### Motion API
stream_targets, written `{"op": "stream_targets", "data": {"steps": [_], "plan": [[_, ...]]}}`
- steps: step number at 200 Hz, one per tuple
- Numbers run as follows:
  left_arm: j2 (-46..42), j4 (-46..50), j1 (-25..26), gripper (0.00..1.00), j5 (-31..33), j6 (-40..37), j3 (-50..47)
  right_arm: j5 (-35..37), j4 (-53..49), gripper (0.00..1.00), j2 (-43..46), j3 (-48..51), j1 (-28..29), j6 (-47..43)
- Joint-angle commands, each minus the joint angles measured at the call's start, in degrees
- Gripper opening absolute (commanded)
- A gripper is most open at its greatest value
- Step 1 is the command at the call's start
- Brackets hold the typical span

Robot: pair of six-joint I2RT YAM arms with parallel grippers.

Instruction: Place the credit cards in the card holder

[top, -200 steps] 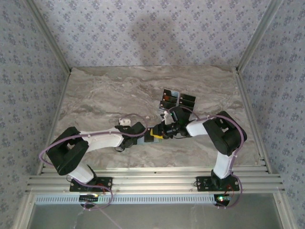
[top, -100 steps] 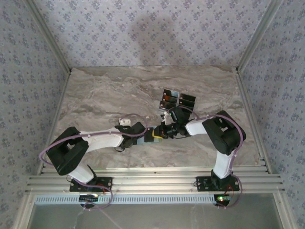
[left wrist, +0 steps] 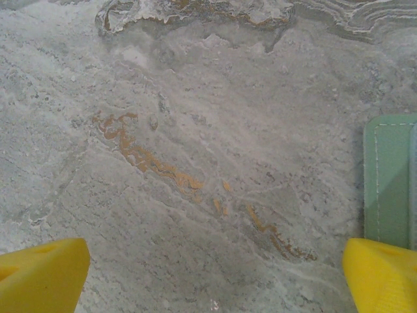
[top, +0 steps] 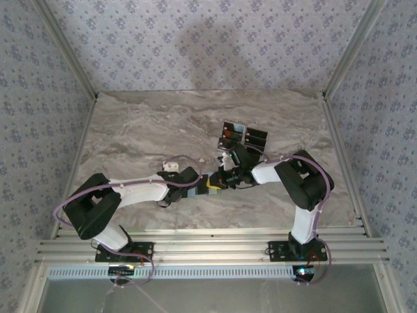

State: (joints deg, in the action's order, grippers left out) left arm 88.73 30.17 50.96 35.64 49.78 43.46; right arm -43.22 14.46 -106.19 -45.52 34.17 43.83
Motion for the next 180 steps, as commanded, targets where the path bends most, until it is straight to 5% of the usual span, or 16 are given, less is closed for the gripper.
{"op": "stream_targets", "data": {"steps": [1, 58, 88, 106, 180], "plan": [[0.57, 0.24, -0.33, 1.0, 0.75, 0.05, 0.57, 1.52, -3.42, 0.07, -1.55, -0.94, 0.88, -1.1], [0.57, 0.15, -0.28, 1.0, 0.66, 0.1, 0.69, 1.3, -4.04, 0.1, -1.96, -2.71, 1.77, -0.98], [0.44, 0.58, -0.36, 1.0, 0.83, 0.17, 1.41, 2.29, -7.21, 0.34, -0.03, -3.26, 1.59, -2.18], [0.03, 1.29, -0.66, 1.0, 1.06, 0.23, 2.06, 3.89, -10.41, 0.4, 2.79, -3.19, 1.32, -3.36], [-6.46, 1.43, -6.29, 1.0, -1.95, -2.65, 2.07, 11.06, -22.6, 0.44, 9.98, -6.6, 2.14, -6.25]]}}
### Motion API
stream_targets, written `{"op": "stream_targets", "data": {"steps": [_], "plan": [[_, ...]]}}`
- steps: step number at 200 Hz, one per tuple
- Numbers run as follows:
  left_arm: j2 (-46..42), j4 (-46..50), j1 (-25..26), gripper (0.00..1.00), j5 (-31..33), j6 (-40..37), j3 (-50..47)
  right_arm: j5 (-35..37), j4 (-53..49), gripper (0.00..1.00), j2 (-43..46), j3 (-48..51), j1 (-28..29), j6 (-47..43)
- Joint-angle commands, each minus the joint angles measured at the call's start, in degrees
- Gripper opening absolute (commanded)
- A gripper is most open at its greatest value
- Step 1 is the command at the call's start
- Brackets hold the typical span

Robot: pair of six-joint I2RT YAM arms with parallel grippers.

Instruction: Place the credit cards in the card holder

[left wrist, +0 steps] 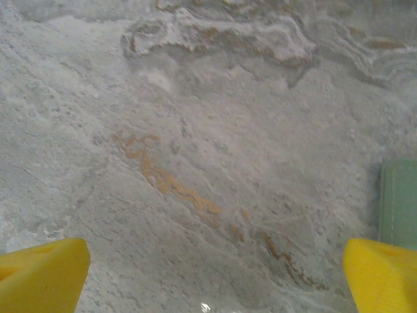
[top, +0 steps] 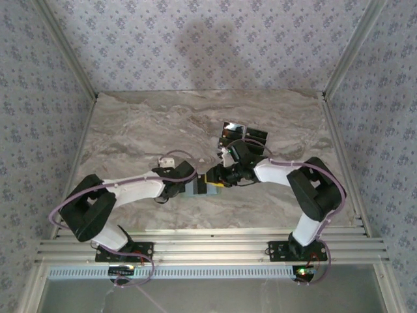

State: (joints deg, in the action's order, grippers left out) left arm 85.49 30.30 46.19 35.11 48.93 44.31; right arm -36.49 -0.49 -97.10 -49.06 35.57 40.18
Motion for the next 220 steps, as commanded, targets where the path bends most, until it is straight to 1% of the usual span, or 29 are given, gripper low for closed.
{"op": "stream_targets", "data": {"steps": [1, 12, 19, 37, 46, 60, 83, 142, 220], "plan": [[-3.32, 1.23, -1.62, 1.0, -1.57, -1.85, 1.22, 4.55, -7.84, 0.43, 0.92, -3.15, 0.82, -2.76], [-4.23, 0.38, -2.34, 1.0, -2.07, -2.6, 0.79, 6.92, -10.85, 0.4, 0.56, -5.0, 1.63, -3.63], [-4.58, 0.24, -2.7, 1.0, -3.57, -2.71, 0.61, 8.32, -12.42, 0.36, 0.38, -6.16, 2.19, -3.62], [-4.99, 0.02, -3.45, 1.0, -5.28, -3.09, 0.31, 11.61, -15.42, 0.26, -0.39, -8.71, 3.67, -6.34], [-4.73, 0.02, -3.83, 1.0, -6.33, -3.13, 0.25, 13.13, -16.83, 0.24, -0.91, -9.97, 4.46, -6.74], [-4.16, 0.15, -4.32, 1.0, -7.2, -2.88, 0.1, 15.4, -18.43, 0.17, -1.63, -11.5, 5.43, -7.2], [-3.28, 0.73, -4.41, 1.0, -7.54, -2.78, 0.16, 18.8, -20.56, 0.12, -3.09, -13.32, 6.85, -7.58], [-0.06, 2.38, -4.46, 1.0, -7.38, -2.7, 0.04, 22.22, -21.97, 0.1, -6.24, -15.01, 8.55, -8.02], [4.42, 0.27, -4.37, 1.0, -7.65, -2.78, -0.59, 20.94, -21.39, 0.09, -10.51, -17.81, 9.51, -8.02]]}}
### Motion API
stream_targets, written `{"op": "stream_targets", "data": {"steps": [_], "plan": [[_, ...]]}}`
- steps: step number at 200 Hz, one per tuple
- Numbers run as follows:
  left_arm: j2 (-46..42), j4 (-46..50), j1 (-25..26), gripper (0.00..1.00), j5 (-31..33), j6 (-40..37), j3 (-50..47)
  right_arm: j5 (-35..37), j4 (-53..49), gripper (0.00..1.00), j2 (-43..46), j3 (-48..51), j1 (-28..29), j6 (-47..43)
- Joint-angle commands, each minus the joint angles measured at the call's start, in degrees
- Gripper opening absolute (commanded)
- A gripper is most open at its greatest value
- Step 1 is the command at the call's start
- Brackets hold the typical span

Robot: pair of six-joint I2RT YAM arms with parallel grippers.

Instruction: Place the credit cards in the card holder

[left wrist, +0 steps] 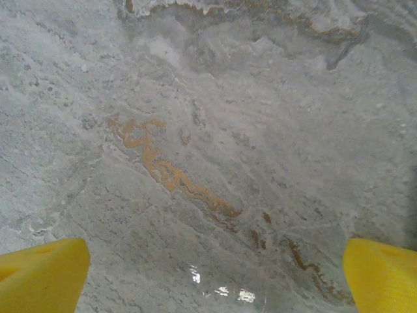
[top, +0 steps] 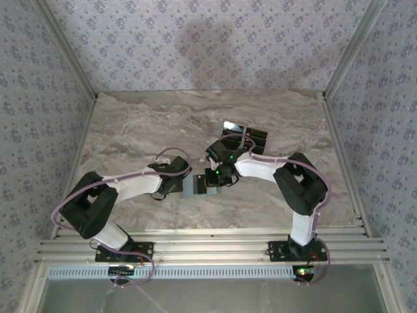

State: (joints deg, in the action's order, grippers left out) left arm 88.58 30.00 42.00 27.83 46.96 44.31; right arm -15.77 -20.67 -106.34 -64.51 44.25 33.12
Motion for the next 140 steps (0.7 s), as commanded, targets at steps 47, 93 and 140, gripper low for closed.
{"op": "stream_targets", "data": {"steps": [47, 93, 140], "plan": [[2.56, -1.06, -0.24, 1.0, -0.94, -1.08, -1.27, -0.54, -1.04, 0.09, -2.81, -3.34, 2.11, -0.88], [3.53, -2.29, -0.02, 1.0, -1.34, -1.26, -1.59, -1.8, -0.23, 0.09, -4.17, -5.95, 2.92, -0.19], [3.98, -2.95, 0.49, 1.0, -1.58, -1.19, -1.71, -2.93, 0.04, 0.09, -5.71, -8.05, 3.76, -0.02]]}}
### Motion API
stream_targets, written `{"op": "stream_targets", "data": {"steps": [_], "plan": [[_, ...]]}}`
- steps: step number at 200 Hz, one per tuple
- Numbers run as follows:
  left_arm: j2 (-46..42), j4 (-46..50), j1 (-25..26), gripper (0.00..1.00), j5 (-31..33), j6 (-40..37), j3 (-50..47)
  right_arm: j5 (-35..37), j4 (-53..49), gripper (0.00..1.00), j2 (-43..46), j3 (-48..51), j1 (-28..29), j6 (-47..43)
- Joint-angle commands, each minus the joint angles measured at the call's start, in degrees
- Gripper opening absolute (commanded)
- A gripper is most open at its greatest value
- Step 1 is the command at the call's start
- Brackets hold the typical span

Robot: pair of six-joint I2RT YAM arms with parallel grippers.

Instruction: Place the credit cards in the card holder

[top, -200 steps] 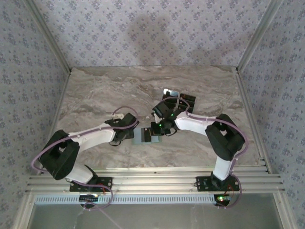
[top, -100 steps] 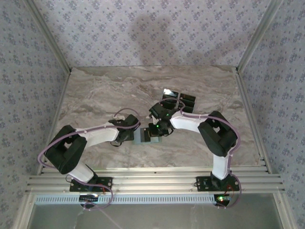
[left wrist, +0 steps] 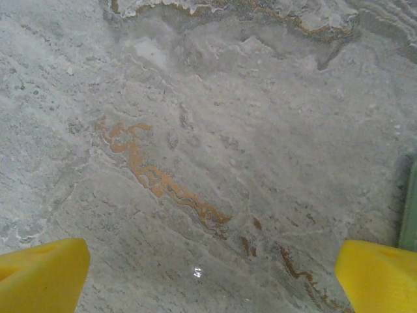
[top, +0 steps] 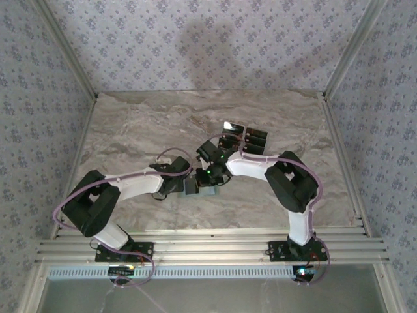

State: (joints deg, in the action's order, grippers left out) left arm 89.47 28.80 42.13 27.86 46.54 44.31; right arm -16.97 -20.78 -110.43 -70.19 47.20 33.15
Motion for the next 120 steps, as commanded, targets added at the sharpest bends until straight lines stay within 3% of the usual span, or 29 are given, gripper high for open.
{"op": "stream_targets", "data": {"steps": [1, 48, 120], "plan": [[3.13, -1.78, 0.38, 1.0, -1.63, -0.76, -1.7, -1.78, 0.13, 0.09, -1.67, -2.43, 0.84, -0.03], [2.58, -1.26, 0.55, 1.0, -1.54, -0.85, -1.1, -1.7, -0.06, 0.1, -1.32, -2.04, 1.0, -0.19], [-0.38, 2.3, -0.41, 1.0, 0.04, -1.61, 1.24, 0.16, 1.71, 0.15, 4.04, 7.79, -2.13, 0.17]]}}
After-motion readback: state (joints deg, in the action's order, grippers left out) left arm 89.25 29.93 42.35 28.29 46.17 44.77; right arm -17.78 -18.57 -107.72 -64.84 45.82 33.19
